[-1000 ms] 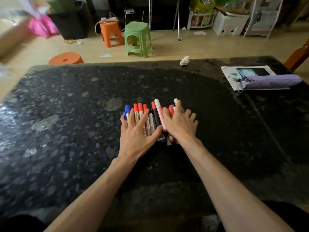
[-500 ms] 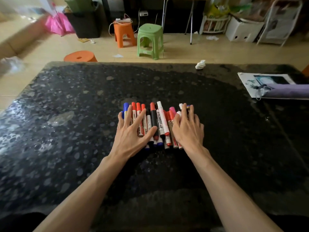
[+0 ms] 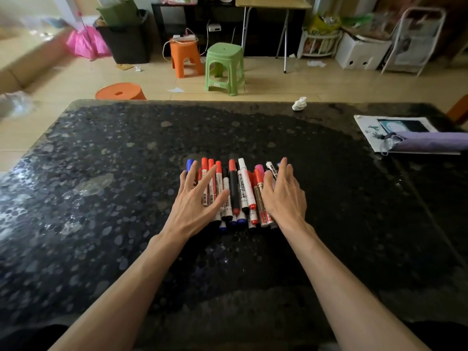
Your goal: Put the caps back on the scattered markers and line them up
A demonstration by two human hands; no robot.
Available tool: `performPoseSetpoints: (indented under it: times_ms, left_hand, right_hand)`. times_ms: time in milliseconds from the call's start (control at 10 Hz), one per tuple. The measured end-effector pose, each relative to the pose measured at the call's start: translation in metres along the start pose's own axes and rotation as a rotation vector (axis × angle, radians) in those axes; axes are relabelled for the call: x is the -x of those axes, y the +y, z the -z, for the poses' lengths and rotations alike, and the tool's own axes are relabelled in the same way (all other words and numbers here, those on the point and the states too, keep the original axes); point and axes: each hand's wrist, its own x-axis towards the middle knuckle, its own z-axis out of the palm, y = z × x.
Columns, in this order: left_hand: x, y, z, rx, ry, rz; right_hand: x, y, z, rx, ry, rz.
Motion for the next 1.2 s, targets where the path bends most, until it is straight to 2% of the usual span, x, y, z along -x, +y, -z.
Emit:
performPoseSetpoints:
  times_ms: [700, 900, 1100, 1200]
  left_hand:
    - [0.002, -0.016, 0.011, 0.068, 0.026, 0.026]
    - [0.005, -0.002, 0.011, 0.092, 0.122, -0.018]
    - [0.025, 0.031, 0.007, 0.078, 0.187, -0.179]
    - [0.038, 0.041, 0.019, 0.001, 0.186, -0.246]
  right_hand:
    - [0.006, 0.017, 0.005, 0.048, 0.065, 0.061]
    - [0.019, 0.013, 0.014, -0.005, 0.147, 0.234]
    - [0.046, 0.005, 0.023, 0.010, 0.172, 0.507]
    - [0.062, 0.000, 0.037, -0.080, 0.155, 0.520]
